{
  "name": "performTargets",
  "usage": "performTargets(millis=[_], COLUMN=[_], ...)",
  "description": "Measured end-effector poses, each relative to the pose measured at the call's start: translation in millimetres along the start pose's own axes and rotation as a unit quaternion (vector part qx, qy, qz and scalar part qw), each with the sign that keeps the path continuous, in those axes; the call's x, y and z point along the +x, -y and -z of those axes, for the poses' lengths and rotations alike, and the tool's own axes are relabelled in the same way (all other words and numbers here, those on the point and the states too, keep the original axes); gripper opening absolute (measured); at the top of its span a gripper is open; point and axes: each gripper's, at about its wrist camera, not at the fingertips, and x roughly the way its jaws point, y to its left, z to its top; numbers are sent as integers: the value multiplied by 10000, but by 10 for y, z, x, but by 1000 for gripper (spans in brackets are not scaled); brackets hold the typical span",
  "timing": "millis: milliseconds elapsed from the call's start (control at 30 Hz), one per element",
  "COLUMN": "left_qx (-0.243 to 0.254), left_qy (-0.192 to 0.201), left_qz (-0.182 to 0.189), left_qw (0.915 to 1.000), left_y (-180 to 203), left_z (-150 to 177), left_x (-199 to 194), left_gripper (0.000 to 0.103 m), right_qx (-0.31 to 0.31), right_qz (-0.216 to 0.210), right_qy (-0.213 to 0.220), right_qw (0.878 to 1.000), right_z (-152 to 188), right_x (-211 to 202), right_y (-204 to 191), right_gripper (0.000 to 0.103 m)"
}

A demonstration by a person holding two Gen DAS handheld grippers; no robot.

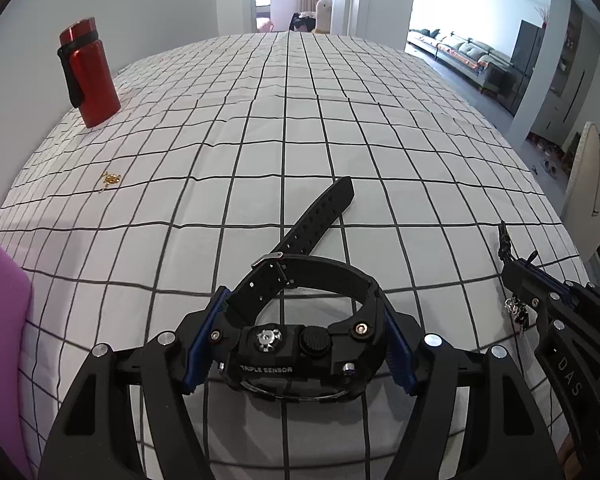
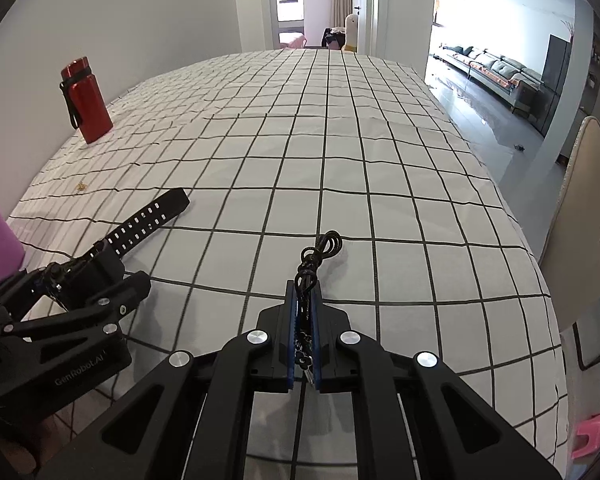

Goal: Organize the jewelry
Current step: 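Carry the watch and keychain over the pink tub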

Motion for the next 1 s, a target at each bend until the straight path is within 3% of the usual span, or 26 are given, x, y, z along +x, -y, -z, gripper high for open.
performTargets(millis=[267, 533, 1000], left_qx=[14, -39, -385], left_qy=[140, 285, 842], left_qz=[-14, -56, -331], left_qw=[9999, 9996, 9952], left_y=[-6, -72, -246], left_z=[96, 312, 705], left_x=[-329, -854, -2475], left_gripper=[68, 68, 68], right_qx=[17, -114, -622], right_qz=[-150, -307, -1021], right_qy=[89, 224, 587], right_qw=[9998, 9992, 9911], right_z=[133, 327, 545], right_x=[-320, -901, -2149], right_y=[-51, -96, -499], right_gripper=[6, 6, 6])
